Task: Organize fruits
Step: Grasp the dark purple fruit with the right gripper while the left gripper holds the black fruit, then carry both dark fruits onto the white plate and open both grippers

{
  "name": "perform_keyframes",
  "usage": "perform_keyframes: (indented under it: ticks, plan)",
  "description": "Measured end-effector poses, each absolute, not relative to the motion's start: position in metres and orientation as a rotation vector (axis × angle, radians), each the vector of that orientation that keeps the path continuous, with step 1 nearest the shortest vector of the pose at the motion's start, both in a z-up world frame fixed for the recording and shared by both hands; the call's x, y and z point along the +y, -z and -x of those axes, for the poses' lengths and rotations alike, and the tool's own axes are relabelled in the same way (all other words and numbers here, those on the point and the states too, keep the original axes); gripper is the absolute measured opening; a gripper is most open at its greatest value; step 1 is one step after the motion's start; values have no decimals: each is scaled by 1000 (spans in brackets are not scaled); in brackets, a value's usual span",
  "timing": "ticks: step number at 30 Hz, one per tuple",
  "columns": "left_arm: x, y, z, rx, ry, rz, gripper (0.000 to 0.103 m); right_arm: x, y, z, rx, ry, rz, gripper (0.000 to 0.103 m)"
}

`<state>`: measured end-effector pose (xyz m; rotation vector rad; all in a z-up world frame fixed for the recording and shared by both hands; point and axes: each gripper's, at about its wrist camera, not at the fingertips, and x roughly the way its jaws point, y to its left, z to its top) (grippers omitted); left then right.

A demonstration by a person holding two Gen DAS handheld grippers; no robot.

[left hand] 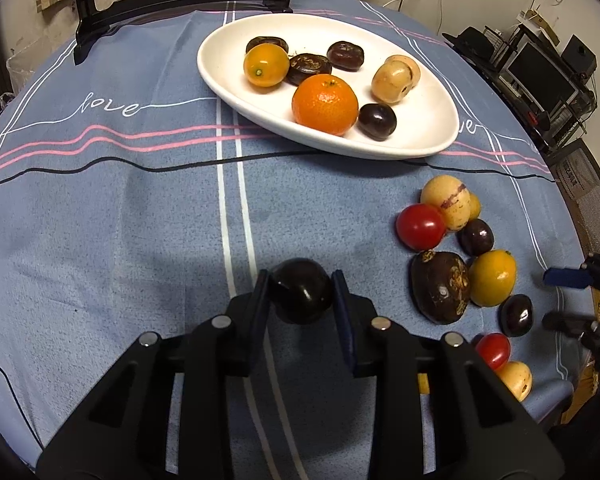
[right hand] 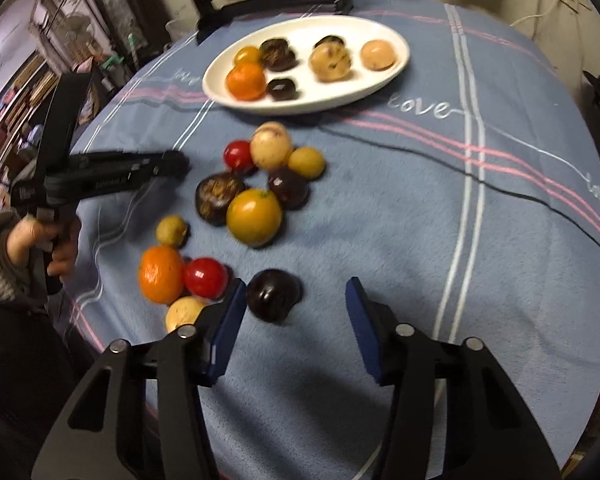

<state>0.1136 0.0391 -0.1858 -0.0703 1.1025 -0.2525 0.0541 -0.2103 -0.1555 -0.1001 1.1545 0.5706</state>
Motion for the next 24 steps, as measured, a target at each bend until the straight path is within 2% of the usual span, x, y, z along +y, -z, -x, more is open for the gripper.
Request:
perform_keyframes:
  ticks: [9,18,24]
  plan:
    - [38,187,-114,1100,251,57,32,-189,175,-49,1175,-597,194,48]
    - [35,187,-113,1094,249,34,33,-183,180,-52,1174,-591,222,36]
    - [39,185,-111,1088,248,71,31,-187,176,-54,1150,-579,208,36]
